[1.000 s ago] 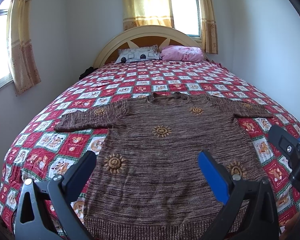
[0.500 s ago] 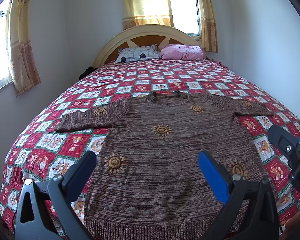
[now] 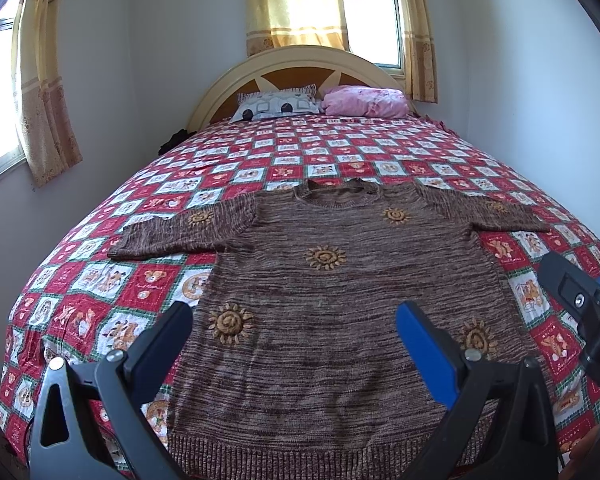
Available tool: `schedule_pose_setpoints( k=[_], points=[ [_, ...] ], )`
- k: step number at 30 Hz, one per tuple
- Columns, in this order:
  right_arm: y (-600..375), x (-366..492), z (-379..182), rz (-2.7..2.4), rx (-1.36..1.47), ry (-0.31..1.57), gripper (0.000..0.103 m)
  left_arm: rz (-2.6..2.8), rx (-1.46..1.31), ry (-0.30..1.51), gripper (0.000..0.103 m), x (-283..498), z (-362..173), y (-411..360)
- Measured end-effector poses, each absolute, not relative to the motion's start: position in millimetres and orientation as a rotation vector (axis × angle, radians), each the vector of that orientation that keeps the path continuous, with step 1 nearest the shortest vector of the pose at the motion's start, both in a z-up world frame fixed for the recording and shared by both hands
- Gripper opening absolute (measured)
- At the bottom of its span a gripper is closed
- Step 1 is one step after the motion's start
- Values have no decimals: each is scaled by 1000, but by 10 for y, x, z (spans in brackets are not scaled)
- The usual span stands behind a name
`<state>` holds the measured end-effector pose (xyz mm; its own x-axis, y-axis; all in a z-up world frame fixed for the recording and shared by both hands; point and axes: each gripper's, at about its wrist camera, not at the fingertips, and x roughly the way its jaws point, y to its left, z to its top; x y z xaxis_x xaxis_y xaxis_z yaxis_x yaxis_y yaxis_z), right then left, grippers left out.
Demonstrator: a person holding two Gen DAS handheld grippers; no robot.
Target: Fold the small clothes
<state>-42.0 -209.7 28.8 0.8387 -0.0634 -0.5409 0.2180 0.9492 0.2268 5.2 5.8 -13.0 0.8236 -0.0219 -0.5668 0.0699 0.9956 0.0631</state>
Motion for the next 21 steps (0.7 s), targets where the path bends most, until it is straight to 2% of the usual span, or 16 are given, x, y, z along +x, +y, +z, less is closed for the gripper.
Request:
schedule_pose_setpoints(
  k=[21],
  points=[
    [-2081,-393,253,-141,292,578,102,-46,87,610,103,58,-183,43]
  ],
)
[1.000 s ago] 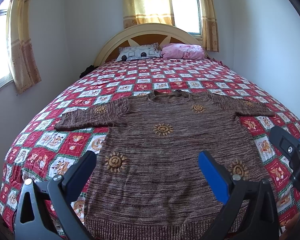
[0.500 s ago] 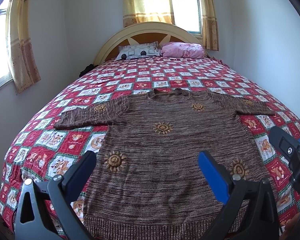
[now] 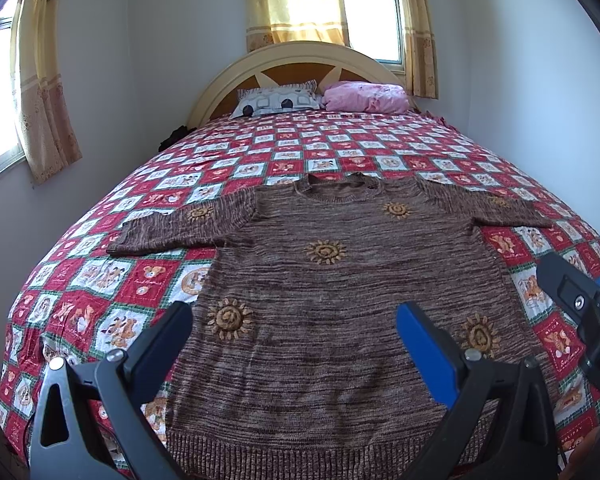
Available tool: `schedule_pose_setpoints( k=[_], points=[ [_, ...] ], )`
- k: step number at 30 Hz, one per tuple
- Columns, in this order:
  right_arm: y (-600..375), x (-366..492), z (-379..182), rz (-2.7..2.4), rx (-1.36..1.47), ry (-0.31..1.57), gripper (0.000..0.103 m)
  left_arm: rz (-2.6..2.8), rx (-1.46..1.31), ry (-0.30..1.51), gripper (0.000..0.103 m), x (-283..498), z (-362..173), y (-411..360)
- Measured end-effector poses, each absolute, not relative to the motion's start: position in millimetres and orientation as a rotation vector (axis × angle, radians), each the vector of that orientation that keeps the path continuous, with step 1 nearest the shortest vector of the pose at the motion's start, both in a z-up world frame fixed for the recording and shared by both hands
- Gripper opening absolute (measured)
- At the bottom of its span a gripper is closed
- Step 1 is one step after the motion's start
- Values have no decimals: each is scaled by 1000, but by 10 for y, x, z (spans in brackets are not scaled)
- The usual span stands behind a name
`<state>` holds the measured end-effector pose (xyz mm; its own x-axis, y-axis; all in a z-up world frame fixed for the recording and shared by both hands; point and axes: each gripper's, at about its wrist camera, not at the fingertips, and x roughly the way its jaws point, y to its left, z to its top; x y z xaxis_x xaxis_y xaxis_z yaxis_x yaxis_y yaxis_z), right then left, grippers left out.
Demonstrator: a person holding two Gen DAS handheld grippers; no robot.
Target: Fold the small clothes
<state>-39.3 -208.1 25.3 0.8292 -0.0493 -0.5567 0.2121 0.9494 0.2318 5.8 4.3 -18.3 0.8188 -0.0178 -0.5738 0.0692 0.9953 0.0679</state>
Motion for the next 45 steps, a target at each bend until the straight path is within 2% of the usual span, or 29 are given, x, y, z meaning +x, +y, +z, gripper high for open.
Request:
schedule_pose_setpoints(
  k=[13,21,24,26,27,28,32,41,45],
  points=[
    [-2081,-393,252,-141,292,576,102,-44,98,624,103,72,-209,51],
    [-2201,-330,137,-155,247,496,102,-40,124,650,103,290,-309,14],
    [-2340,-240,79,-161,256,502,96,-29,143,663,103,449,-377,-22],
    [-2472,-154,34,-160,281,518,85,-26,155,677,103,581,-418,-37],
    [-2557,-81,2,-158,295,534,76,-30,158,676,103,676,-431,-37],
    [-2612,-34,-23,-161,300,546,74,-33,159,673,103,732,-437,-37],
    [-3026,270,-90,-217,331,589,74,-38,184,677,103,1061,-458,-26],
    [-4665,1156,-331,-419,534,675,74,-43,159,711,103,1850,-476,-5],
    [-5064,1505,-523,-487,497,720,71,-54,132,724,103,2030,-608,-32]
  ],
)
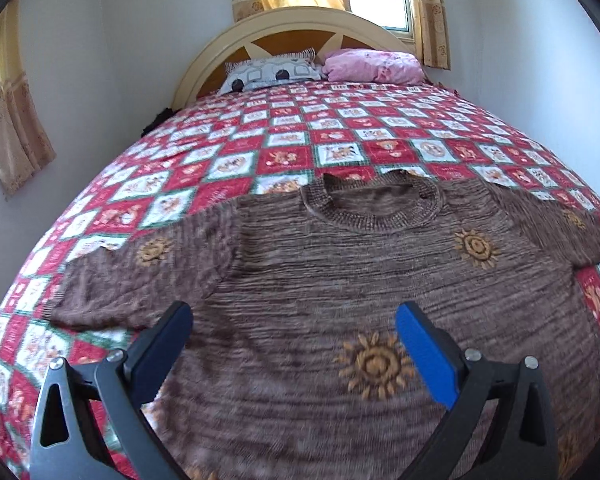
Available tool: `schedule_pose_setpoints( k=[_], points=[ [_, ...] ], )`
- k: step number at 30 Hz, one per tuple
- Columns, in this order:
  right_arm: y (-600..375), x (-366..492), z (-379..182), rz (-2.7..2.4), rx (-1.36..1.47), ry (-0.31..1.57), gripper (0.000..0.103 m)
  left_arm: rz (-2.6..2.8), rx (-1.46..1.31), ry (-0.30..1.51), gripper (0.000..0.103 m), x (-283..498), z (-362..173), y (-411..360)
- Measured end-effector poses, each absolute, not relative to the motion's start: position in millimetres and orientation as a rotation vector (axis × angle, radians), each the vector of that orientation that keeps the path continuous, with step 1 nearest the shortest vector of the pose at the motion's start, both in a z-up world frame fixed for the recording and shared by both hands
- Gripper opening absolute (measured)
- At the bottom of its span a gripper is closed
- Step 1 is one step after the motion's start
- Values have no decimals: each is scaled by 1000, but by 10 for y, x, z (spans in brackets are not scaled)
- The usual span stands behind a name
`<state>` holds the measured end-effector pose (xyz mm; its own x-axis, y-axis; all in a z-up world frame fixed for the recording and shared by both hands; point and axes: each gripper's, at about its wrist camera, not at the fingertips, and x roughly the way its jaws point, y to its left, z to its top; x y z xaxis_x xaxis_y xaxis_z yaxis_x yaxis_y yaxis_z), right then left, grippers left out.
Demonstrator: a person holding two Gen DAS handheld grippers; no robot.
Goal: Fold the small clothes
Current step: 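Grasp the sweater sleeve nearest the right tool with the right gripper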
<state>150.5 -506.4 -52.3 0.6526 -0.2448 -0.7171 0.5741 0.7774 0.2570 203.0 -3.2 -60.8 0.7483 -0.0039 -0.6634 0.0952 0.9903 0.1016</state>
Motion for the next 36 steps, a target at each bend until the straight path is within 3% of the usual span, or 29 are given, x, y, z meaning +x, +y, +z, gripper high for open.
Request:
schedule_pose_setpoints(
  k=[3,12,15,19,29,36],
  points=[
    [-5280,1803,-726,-513,481,794,51,-58,131,751,103,2141,-751,-59],
    [-5241,2118,-993,-559,308,878,50,-56,72,830,103,2254,-1023,17],
    [-5210,2108,-992,-546,269,883,27,-51,39,896,103,2311,-1119,61],
    [-5153,2153,-982,-520,235,900,14,-51,6,916,103,2329,-1164,96],
    [-4826,2320,-457,-422,260,826,12,-56,-2,914,103,2347,-1179,114],
    [-3590,2669,-81,-93,220,751,12,-65,-17,913,103,2351,-1182,130]
  ],
)
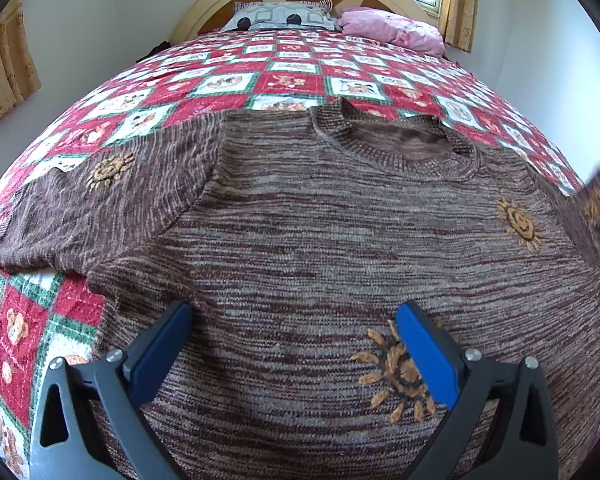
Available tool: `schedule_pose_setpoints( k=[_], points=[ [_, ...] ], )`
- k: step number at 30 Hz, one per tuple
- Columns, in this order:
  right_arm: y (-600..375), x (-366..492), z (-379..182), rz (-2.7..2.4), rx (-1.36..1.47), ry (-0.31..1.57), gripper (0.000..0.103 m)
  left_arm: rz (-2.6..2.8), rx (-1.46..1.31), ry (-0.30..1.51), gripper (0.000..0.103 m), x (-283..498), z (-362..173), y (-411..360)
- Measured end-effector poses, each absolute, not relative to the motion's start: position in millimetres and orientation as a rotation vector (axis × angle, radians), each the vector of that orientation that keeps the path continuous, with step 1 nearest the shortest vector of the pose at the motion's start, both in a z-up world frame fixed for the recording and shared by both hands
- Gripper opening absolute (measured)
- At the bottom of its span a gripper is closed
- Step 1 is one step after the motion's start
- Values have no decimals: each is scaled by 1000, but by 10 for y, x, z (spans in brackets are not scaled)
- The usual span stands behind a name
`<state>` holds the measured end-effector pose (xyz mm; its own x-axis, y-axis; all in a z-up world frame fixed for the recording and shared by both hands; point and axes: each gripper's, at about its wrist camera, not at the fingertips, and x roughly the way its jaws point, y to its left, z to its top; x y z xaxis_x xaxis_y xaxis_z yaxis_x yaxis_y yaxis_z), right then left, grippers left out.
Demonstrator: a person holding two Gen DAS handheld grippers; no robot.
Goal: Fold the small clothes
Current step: 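Grasp the sweater sleeve nearest the right tool with the right gripper, then fold the held sleeve across the sweater body with the right gripper, release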
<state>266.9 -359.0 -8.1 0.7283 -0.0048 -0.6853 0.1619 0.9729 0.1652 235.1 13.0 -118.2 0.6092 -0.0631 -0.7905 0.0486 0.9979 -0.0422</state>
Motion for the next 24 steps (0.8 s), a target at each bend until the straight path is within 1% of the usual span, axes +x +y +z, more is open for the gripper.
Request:
schedule_pose_setpoints(
  k=[3,6,11,15,17,19,20,22,24],
  points=[
    [-2928,2863,-144,76,222,759,12,-71,-32,909,103,2344,-1178,153],
    [-2278,3039,-408,210,192,792,12,-82,-53,902,103,2336,-1172,180],
    [-1790,3130,-902,325,254,866,12,-105,-97,888,103,2326,-1161,241],
    [-1749,3146,-1110,345,278,895,14,-101,-90,889,103,2338,-1165,219],
    [-1803,3132,-1164,356,299,922,22,-103,-94,889,103,2340,-1165,231],
    [-1829,3151,-1189,407,361,953,45,-105,-97,889,103,2334,-1166,229],
    [-1840,3144,-1179,447,398,951,50,-105,-97,889,103,2335,-1167,230],
    [-1891,3079,-1082,555,454,915,50,-105,-96,889,103,2335,-1167,231],
    [-2011,3014,-941,538,467,839,50,-106,-97,889,103,2338,-1169,235]
  ],
)
